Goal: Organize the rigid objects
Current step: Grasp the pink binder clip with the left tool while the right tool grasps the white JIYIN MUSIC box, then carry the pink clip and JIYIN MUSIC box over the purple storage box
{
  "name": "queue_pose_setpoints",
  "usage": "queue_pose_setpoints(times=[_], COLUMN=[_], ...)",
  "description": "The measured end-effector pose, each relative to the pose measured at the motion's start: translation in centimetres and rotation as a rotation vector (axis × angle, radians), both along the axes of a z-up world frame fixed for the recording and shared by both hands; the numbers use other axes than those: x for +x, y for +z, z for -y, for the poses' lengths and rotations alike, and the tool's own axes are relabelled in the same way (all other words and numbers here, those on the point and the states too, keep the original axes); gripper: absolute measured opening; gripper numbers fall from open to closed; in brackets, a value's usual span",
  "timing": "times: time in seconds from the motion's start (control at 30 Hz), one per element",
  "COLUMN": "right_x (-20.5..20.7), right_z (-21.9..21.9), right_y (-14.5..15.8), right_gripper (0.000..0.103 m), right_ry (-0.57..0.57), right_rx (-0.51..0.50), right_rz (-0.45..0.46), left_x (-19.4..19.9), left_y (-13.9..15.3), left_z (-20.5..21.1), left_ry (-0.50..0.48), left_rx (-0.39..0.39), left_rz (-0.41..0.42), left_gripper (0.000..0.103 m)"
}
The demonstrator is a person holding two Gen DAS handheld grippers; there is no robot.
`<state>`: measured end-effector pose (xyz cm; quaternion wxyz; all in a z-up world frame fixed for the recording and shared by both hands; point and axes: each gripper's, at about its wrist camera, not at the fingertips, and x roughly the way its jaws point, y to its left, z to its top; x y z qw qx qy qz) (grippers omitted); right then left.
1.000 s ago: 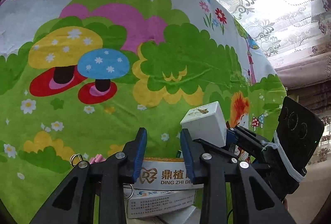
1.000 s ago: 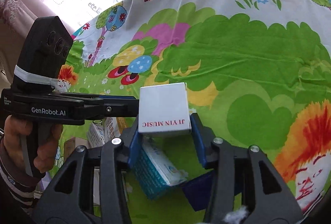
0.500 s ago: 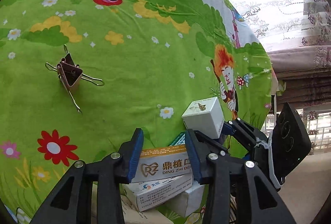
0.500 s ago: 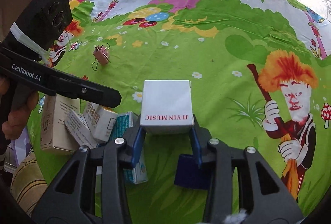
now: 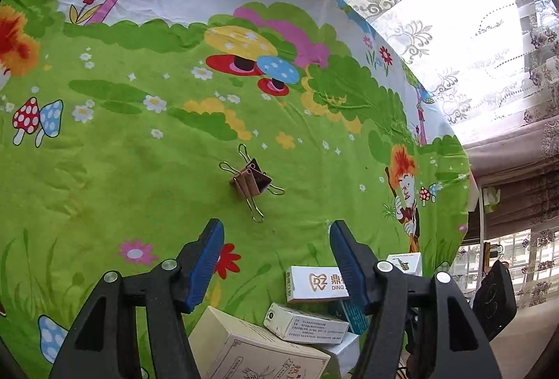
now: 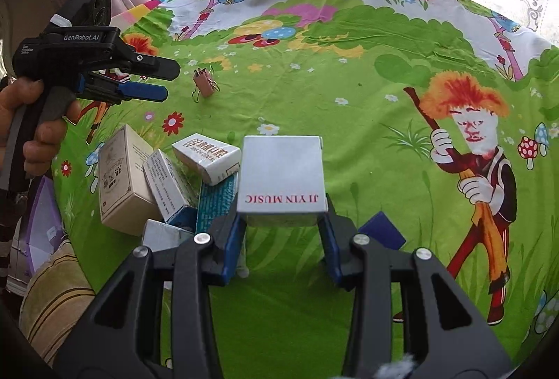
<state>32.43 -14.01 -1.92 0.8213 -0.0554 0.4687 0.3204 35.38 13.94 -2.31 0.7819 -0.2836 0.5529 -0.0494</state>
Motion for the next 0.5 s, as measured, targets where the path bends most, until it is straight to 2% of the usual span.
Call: queue_pose_setpoints(times=[0.27, 0.33, 0.4, 0.43, 0.5], right_x=[-1.7, -2.1, -2.3, -2.5, -2.8], right_z=[1.4, 1.6, 1.9, 2.0, 2.1], right_y=[4.1, 4.5, 4.6, 4.6, 4.8], right_gripper=[0.044, 0.044, 0.044, 0.044, 0.044], right_ry=[-0.076, -0.09, -0.103, -0.108, -0.114], right_rx=[0.001, 0.001, 0.01, 0.012, 0.012], right_rz=[0.131, 0.142, 0.126, 0.121, 0.124], left_x=[4.0, 4.5, 4.8, 4.8, 4.6], left_y=[-2.4, -2.7, -2.9, -2.9, -3.0], left_z=[1.0, 2.1, 3.0, 3.2, 3.1], left_ry=[0.046, 0.02, -0.005, -0.01, -0.016], left_rx=[0.102, 0.154, 0.235, 0.259, 0.237], left_rz=[-0.082, -0.098, -0.109, -0.11, -0.114], left_gripper=[0.064, 0.061, 0.033, 0.026, 0.022])
